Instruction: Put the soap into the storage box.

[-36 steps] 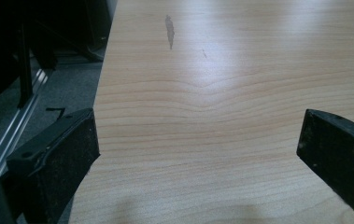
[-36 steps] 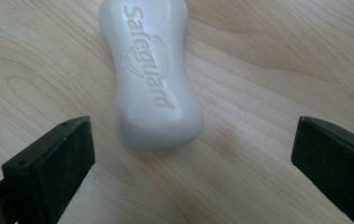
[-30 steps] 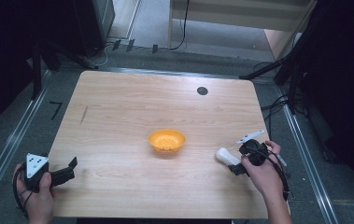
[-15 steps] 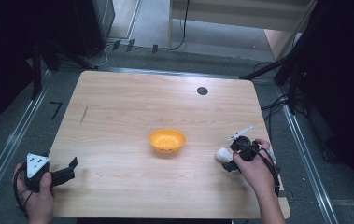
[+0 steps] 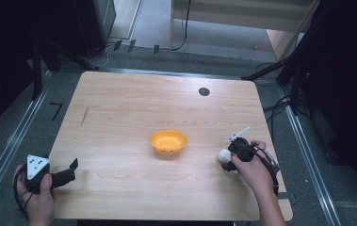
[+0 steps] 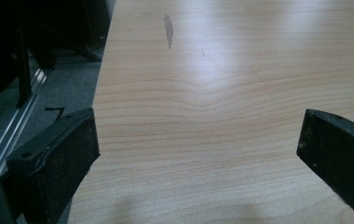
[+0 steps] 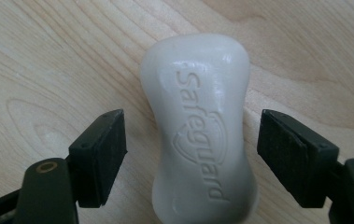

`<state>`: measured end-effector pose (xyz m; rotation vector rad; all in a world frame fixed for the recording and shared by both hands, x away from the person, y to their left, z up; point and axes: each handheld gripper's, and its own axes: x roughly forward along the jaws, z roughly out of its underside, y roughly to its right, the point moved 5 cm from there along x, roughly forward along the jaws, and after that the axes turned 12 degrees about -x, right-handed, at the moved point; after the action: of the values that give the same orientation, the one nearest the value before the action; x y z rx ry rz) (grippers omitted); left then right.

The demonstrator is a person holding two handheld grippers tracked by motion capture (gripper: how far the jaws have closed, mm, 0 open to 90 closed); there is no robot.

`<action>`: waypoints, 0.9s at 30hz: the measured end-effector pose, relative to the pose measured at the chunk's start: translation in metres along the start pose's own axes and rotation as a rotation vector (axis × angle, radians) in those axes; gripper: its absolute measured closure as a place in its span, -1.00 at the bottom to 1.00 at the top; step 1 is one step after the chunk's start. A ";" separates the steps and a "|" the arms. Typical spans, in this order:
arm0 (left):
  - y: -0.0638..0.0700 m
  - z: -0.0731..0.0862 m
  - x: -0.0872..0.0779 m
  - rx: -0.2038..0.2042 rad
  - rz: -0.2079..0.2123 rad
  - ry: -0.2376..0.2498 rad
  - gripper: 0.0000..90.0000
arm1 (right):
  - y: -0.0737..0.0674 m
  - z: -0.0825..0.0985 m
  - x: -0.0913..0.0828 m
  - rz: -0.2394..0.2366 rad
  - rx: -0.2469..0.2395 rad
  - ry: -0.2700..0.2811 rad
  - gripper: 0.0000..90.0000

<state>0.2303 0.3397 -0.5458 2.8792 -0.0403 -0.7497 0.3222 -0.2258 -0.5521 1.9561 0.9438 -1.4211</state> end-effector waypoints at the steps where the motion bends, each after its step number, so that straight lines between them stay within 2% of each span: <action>1: 0.000 0.000 0.000 0.000 0.000 0.000 -1.00 | 0.000 0.000 0.000 0.000 0.000 0.000 -0.44; 6: 0.000 0.000 0.000 0.000 0.001 -0.001 -1.00 | 0.001 -0.001 0.003 0.004 -0.005 -0.019 -0.33; 9: 0.000 0.000 0.000 0.000 0.000 0.000 -1.00 | 0.001 -0.001 0.005 0.001 -0.002 -0.029 -0.21; 10: 0.000 0.000 0.000 0.001 0.000 0.000 -1.00 | 0.001 -0.001 0.005 -0.002 -0.004 -0.038 -0.11; 13: 0.000 0.000 0.000 0.001 0.000 -0.001 -1.00 | 0.001 0.000 0.007 0.000 -0.011 -0.048 -0.07; 14: 0.000 0.000 0.000 0.003 0.000 -0.002 -1.00 | 0.001 0.000 0.006 0.002 -0.003 -0.050 0.03; 16: 0.000 0.000 0.000 0.005 -0.001 -0.003 -1.00 | 0.003 0.000 0.005 -0.003 0.001 -0.054 0.08; 23: 0.000 0.000 0.000 0.000 -0.003 0.002 -1.00 | 0.003 0.000 0.005 -0.004 -0.008 -0.060 0.09; 24: 0.000 0.000 0.000 -0.001 -0.002 0.003 -1.00 | 0.002 0.000 0.005 0.000 -0.026 -0.055 0.09; 27: 0.000 0.000 0.000 0.001 -0.003 0.003 -1.00 | 0.003 0.002 0.005 -0.001 -0.031 -0.036 0.09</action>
<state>0.2298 0.3393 -0.5457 2.8817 -0.0355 -0.7464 0.3243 -0.2279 -0.5573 1.9020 0.9452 -1.4285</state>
